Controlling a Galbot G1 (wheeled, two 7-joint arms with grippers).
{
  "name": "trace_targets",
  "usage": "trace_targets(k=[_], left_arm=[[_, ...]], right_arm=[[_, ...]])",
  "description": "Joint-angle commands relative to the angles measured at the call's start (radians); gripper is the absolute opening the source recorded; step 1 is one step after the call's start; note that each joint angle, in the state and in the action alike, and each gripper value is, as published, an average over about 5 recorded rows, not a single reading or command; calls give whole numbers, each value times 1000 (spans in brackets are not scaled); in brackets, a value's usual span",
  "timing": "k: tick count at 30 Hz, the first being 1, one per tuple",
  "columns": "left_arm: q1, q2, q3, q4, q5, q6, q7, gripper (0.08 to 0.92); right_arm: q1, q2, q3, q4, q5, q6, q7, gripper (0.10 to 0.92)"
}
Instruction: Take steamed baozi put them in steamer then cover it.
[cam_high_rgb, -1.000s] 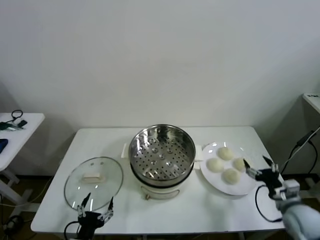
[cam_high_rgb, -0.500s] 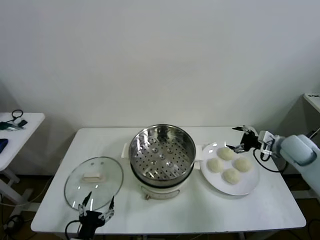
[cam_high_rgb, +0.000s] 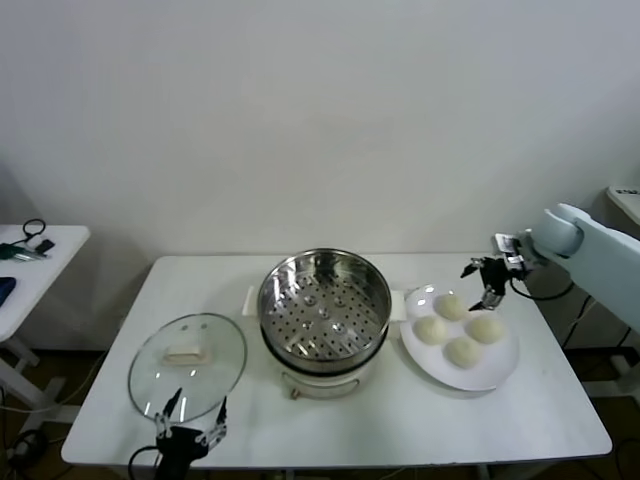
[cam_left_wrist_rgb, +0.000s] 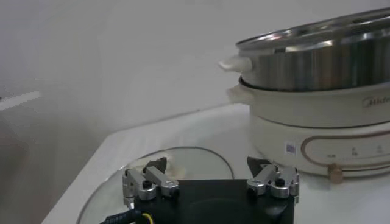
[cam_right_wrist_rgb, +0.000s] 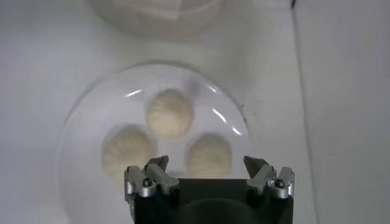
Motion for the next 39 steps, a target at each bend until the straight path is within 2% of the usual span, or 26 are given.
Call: trace_targets(k=[1, 8, 15, 30, 34, 39], left_arm=[[8, -1, -3, 2, 1, -6, -2, 823], [21, -8, -3, 10, 3, -21, -13, 823], [26, -11, -3, 14, 6, -27, -16, 823], [28, -19, 2, 19, 13, -33, -20, 823], [26, -19, 3, 25, 18, -35, -21, 823], [23, -19, 2, 25, 18, -34, -25, 823]], right_arm=[[56, 156, -132, -228, -28, 11, -69, 823], [-35, 261, -8, -384, -123, 53, -27, 823], [-79, 318, 31, -408, -110, 43, -18, 823], [-101, 329, 79, -442, -226, 46, 4, 792], [-108, 328, 101, -451, -245, 49, 9, 741], [-119, 333, 132, -455, -244, 57, 19, 640]])
